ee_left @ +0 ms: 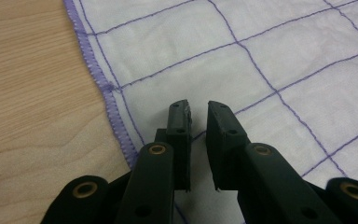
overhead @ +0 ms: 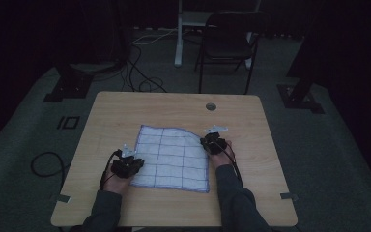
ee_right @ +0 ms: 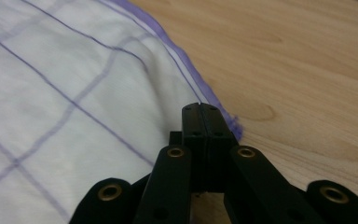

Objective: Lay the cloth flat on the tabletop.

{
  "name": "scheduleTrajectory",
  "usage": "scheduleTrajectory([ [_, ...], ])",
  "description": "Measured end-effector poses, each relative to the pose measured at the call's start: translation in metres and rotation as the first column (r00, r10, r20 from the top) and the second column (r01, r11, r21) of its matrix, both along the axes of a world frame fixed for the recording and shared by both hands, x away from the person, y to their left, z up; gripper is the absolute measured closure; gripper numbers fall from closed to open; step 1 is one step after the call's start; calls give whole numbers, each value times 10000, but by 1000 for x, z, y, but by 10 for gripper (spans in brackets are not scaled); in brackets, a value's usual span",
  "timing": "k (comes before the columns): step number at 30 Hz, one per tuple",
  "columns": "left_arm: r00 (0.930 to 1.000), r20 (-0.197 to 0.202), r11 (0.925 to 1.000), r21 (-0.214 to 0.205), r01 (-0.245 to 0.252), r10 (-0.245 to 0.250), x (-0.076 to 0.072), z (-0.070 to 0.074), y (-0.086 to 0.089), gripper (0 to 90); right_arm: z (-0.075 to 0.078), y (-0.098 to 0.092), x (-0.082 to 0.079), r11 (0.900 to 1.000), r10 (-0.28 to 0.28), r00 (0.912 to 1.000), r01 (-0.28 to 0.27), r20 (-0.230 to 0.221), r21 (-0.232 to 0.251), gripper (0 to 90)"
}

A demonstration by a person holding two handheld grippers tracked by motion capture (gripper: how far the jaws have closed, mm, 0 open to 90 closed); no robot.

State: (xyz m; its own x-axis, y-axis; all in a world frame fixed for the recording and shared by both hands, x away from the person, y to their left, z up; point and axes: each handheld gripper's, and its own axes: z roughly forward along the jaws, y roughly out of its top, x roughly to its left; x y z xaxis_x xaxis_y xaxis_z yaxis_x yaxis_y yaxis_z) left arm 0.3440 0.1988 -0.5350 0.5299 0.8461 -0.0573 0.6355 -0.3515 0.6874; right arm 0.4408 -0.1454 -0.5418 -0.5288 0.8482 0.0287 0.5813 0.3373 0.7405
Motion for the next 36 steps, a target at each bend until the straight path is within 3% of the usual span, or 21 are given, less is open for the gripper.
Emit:
scheduleTrajectory([
  [7,10000,2,9999,135,91,-91,-2,1,-4,803,2,-6,17,9958,-410,9990,425,192,-811,900],
  [21,9941,84,9940,125,1082,-1084,-11,0,-27,788,4,-18,39,9921,-849,9963,855,105,-922,900],
  [24,9936,-153,9931,-369,1114,-1120,-8,0,-24,731,5,-20,39,9917,-873,9962,871,18,-943,871],
  [30,9955,243,9924,-800,934,-917,-5,7,-20,682,14,-21,20,9962,-760,9969,768,228,-404,753],
  [36,9969,671,9953,-845,471,-415,-1,13,-12,661,20,-16,-19,9989,-35,9987,60,515,-471,695],
])
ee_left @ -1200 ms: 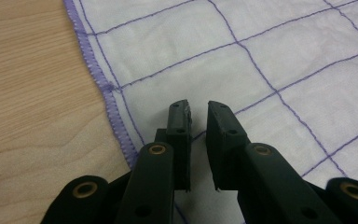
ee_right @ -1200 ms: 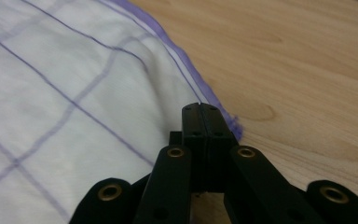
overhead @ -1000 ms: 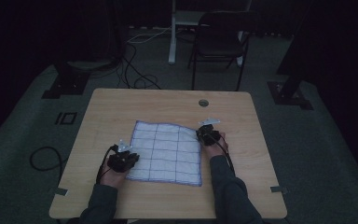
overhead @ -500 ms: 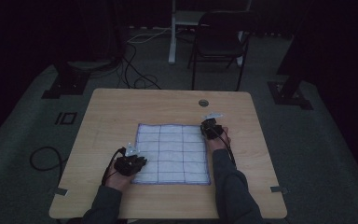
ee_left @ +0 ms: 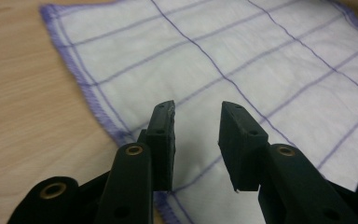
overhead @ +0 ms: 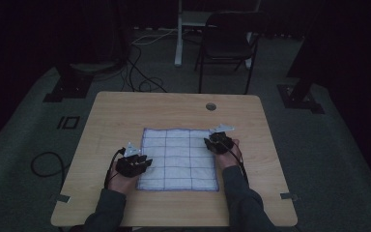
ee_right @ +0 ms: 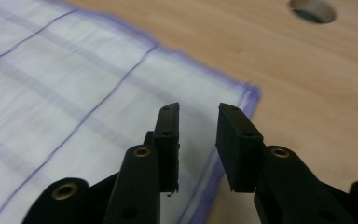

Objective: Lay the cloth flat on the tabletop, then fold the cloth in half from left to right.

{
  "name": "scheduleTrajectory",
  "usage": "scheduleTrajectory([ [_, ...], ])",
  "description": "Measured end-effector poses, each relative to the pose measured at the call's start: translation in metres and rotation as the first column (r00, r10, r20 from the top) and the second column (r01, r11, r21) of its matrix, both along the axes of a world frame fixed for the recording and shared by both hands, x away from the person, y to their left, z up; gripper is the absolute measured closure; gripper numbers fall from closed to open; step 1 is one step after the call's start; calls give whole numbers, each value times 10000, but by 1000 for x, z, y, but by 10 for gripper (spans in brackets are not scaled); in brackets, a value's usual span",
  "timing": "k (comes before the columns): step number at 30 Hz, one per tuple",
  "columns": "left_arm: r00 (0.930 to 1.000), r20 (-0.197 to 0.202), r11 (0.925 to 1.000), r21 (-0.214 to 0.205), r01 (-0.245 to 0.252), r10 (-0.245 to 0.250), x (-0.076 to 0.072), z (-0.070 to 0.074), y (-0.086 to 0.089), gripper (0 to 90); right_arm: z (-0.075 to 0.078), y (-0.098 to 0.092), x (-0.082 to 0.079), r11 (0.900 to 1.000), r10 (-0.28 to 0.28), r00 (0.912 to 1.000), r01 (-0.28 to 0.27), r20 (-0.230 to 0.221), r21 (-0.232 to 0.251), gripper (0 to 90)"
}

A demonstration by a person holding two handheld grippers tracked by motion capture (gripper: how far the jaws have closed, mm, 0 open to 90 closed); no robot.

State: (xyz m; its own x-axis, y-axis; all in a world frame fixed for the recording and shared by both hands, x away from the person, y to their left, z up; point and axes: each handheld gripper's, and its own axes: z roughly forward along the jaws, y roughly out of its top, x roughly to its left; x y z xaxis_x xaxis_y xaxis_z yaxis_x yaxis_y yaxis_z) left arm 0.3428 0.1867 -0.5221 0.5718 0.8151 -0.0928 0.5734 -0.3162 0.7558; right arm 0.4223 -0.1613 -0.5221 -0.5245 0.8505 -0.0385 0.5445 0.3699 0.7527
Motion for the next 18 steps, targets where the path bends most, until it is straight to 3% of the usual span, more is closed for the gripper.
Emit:
scheduleTrajectory([
  [7,9988,233,9990,-24,-439,440,1,0,8,639,-7,-2,-31,9985,510,9987,-509,-42,192,665],
  [18,9921,48,9919,190,-1257,1256,8,-9,12,580,-18,-5,-54,9970,748,9971,-745,-136,191,632],
])
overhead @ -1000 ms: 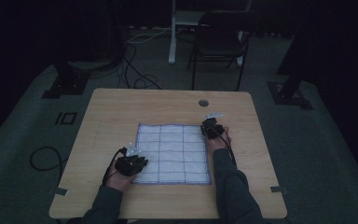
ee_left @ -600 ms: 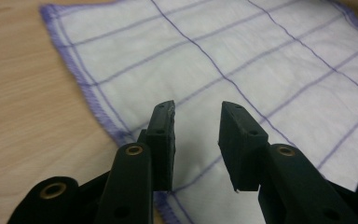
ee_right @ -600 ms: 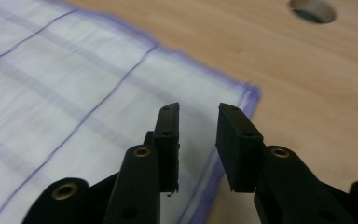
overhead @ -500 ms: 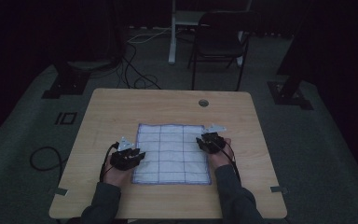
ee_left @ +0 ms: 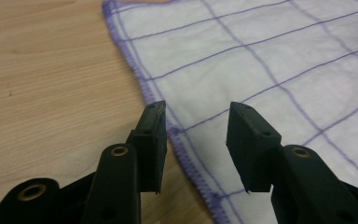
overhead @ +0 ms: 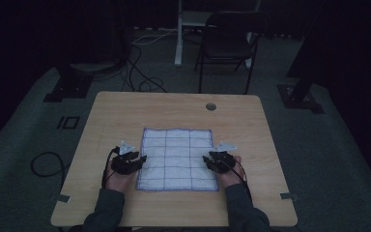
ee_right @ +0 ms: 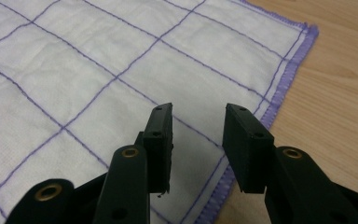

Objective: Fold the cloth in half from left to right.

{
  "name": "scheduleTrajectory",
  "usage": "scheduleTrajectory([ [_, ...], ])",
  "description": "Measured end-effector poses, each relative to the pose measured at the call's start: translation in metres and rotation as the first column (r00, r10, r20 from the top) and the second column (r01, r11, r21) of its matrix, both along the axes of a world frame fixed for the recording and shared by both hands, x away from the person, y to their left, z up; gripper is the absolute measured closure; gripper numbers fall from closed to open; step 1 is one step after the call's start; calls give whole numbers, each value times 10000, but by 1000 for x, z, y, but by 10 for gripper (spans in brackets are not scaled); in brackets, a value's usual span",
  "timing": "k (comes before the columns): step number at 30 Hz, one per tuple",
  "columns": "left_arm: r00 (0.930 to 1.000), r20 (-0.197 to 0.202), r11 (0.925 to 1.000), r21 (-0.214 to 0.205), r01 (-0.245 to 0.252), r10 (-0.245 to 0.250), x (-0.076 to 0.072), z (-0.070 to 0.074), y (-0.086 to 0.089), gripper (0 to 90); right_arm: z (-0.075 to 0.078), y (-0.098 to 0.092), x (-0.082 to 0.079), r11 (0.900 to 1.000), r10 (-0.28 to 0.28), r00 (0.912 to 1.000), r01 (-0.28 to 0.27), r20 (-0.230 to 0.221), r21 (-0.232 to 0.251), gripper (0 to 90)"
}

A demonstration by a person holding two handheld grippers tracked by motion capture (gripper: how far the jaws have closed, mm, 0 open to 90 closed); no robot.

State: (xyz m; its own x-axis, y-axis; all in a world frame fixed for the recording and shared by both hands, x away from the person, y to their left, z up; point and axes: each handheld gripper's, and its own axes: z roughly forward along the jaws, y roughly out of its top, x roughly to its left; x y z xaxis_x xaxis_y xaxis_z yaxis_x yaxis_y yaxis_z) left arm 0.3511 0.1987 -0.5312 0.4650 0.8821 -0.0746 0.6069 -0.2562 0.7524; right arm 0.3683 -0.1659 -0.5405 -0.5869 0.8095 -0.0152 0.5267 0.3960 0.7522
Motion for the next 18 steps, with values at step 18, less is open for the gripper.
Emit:
scheduleTrajectory([
  [18,9982,-182,9982,233,-559,563,7,-10,-7,516,-4,-7,-10,9992,-326,9993,330,-202,209,626],
])
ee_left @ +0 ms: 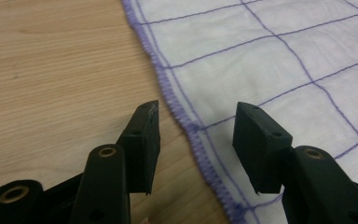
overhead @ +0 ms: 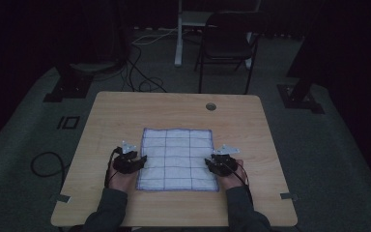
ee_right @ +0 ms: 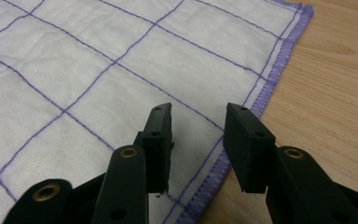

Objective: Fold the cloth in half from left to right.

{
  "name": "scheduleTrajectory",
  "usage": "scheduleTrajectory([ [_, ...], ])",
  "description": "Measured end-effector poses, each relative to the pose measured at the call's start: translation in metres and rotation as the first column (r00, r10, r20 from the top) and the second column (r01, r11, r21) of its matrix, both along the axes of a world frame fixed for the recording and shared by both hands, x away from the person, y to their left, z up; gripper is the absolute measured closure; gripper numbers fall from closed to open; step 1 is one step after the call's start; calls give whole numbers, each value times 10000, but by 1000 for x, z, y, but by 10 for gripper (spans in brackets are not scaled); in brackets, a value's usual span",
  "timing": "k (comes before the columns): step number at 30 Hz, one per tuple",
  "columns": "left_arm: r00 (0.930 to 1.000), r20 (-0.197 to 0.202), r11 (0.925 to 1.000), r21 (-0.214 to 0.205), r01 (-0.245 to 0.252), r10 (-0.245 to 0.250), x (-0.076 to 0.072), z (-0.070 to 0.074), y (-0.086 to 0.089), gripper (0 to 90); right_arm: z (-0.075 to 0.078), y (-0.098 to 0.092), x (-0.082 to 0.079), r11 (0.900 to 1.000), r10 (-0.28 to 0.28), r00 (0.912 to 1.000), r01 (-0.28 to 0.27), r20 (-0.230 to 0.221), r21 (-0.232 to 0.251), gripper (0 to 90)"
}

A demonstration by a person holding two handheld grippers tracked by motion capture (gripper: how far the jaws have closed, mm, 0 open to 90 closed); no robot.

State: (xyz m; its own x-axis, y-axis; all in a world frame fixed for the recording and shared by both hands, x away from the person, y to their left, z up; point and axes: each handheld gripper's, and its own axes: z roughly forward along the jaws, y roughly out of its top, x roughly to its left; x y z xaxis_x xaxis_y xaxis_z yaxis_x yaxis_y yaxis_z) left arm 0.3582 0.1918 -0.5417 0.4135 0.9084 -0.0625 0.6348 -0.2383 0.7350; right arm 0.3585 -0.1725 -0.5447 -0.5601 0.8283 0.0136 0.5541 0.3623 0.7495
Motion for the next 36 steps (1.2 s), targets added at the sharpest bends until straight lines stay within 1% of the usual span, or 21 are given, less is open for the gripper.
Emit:
scheduleTrajectory([
  [1,10000,35,10000,8,47,-47,0,0,-2,515,0,0,-1,10000,-19,10000,19,18,-15,626],
  [3,9999,127,9998,184,96,-99,1,-1,-7,515,0,0,-2,10000,-43,10000,43,24,-2,626],
  [4,9998,152,9999,136,91,-93,1,-1,-10,515,0,0,-2,10000,-52,10000,52,5,-3,626],
  [5,9998,172,9998,180,47,-50,1,-1,-12,515,0,1,-3,10000,-71,10000,71,-41,-3,625],
  [6,9998,191,9993,382,-14,7,1,-1,-15,518,0,1,-4,10000,-92,9999,92,-56,-7,625],
  [7,9998,193,9988,493,-23,14,1,-1,-17,527,0,1,-6,10000,-89,9999,89,-55,-9,625],
  [9,9999,115,9988,494,-63,58,0,1,-17,582,0,2,-8,10000,-73,9999,73,-84,12,624],
  [11,9999,81,9989,438,-142,139,0,1,-15,664,1,2,-10,10000,-40,9999,41,-160,81,623],
  [14,9999,-35,9993,341,-130,131,-1,2,-12,768,1,3,-13,9996,108,9996,-101,-248,263,632],
  [16,9999,-101,9995,286,-110,113,-2,2,-10,809,2,4,-15,9994,132,9998,-128,-127,325,642],
  [17,9998,-143,9996,273,-109,113,-3,2,-10,817,3,5,-15,9993,157,9999,-158,28,332,653],
  [19,9997,-215,9997,227,-112,117,-4,3,-8,829,4,5,-15,9991,142,9998,-148,162,387,674],
  [21,9996,-246,9997,214,-105,110,-6,3,-6,834,3,4,-13,9993,132,9997,-139,208,337,710],
  [24,9995,-280,9999,110,-121,124,-6,3,-5,837,1,3,-10,9991,162,9997,-168,159,382,762],
  [27,9995,-294,9999,87,-127,129,-6,3,-5,847,0,5,-8,9995,210,9994,-217,278,226,769],
  [32,9994,-338,10000,-38,-89,88,-6,4,-4,862,-2,7,-4,9997,221,9995,-223,210,92,773],
  [34,9995,-296,9999,-155,-75,70,-6,5,-4,864,-2,6,-4,9996,215,9996,-218,181,158,771],
  [36,9998,-184,9997,-261,40,-45,-7,7,-4,865,-2,6,-4,9995,197,9997,-200,152,224,767],
])
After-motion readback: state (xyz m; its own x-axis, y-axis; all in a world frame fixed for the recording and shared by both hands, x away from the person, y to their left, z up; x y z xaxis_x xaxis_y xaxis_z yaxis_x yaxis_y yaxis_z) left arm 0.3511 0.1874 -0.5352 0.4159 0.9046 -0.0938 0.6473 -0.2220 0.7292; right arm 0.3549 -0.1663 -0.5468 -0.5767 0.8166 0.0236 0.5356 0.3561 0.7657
